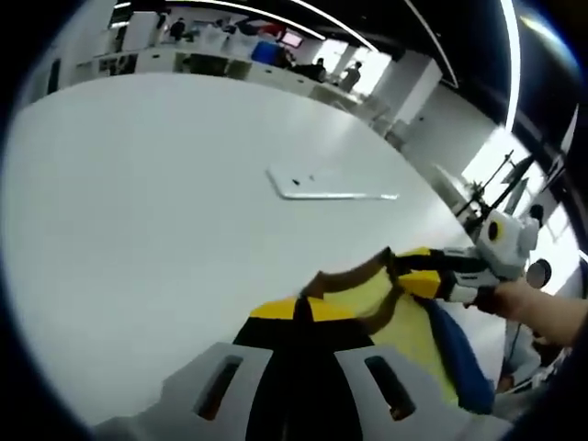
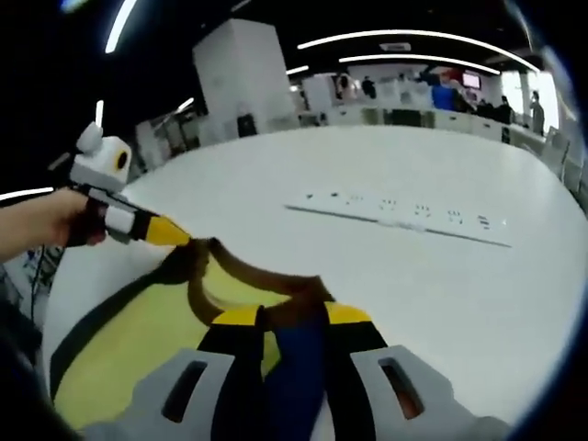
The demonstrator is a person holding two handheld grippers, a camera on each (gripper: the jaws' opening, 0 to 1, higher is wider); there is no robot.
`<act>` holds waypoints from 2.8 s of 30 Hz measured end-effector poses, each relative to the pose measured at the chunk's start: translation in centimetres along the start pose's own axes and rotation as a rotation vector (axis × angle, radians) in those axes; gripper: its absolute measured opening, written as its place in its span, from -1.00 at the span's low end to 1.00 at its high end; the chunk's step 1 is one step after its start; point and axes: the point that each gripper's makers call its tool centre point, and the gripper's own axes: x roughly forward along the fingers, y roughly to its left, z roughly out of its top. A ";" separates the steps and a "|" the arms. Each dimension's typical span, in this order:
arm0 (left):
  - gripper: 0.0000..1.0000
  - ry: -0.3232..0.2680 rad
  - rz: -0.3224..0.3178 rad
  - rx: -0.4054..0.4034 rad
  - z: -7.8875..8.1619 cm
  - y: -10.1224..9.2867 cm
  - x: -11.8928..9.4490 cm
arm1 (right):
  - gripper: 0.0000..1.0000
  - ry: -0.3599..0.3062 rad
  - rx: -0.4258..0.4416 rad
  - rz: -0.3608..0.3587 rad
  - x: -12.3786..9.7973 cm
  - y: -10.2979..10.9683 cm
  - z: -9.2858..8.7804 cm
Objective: Fold the garment on the visible template until the final outline fits inside the template.
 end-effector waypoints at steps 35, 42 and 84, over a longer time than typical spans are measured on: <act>-0.34 -0.004 -0.020 0.078 -1.9 -3.6 -5.4 | -0.03 -0.030 -0.005 0.078 -6.1 4.9 1.3; -0.24 -0.005 -0.023 0.089 -2.4 -4.1 -6.5 | 0.08 -0.027 0.004 0.084 -7.3 5.8 0.9; 0.35 -0.040 -0.057 0.156 -7.0 -9.4 -15.1 | 0.56 -0.044 0.064 0.112 -17.4 10.3 -2.3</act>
